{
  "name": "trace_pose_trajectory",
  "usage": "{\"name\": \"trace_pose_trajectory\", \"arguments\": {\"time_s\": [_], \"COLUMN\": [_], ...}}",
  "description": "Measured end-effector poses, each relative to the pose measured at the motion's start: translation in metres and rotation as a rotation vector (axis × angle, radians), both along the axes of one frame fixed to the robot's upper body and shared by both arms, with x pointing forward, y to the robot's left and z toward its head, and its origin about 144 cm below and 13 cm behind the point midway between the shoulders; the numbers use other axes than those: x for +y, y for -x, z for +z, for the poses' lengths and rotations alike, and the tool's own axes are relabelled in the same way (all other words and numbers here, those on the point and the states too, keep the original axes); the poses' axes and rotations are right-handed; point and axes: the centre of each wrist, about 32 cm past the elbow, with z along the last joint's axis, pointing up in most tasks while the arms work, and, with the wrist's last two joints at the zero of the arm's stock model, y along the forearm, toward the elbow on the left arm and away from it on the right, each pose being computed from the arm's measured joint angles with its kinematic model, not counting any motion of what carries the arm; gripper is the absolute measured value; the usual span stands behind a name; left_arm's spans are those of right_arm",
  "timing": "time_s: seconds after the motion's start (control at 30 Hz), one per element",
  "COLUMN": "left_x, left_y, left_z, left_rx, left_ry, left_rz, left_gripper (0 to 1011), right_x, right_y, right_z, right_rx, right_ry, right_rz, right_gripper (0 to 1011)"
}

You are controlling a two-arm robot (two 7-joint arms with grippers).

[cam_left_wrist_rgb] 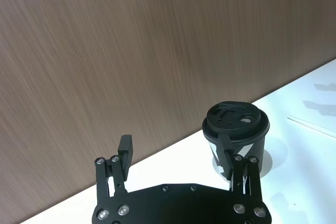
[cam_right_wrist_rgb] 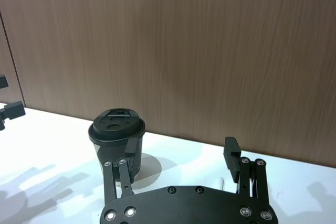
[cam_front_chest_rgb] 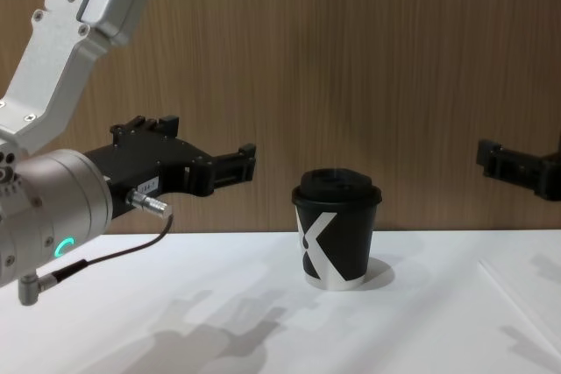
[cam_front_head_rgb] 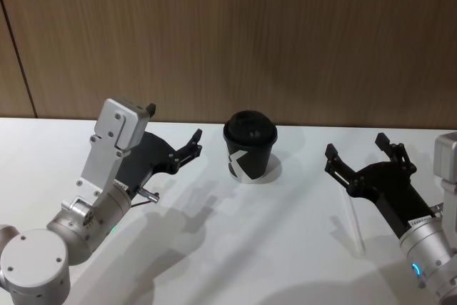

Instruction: Pick up the straw with one hand, pass it to the other hand, and insert it into the cup.

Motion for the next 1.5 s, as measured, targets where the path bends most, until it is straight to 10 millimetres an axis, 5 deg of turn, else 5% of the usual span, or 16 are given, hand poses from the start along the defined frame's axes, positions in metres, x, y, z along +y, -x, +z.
{"name": "trace_pose_trajectory", "arguments": {"time_s": [1.5], "left_x": [0.0], "left_y": [0.0], "left_z": [0.0], "left_rx": [0.0], "left_ry": [0.0], "left_rz": [0.0], "left_gripper": [1000], "right_x": [0.0], "right_y": [0.0], "right_z": [0.0], "right_rx": [0.0], "right_ry": [0.0], "right_rz": [0.0], "right_gripper": [1001]}}
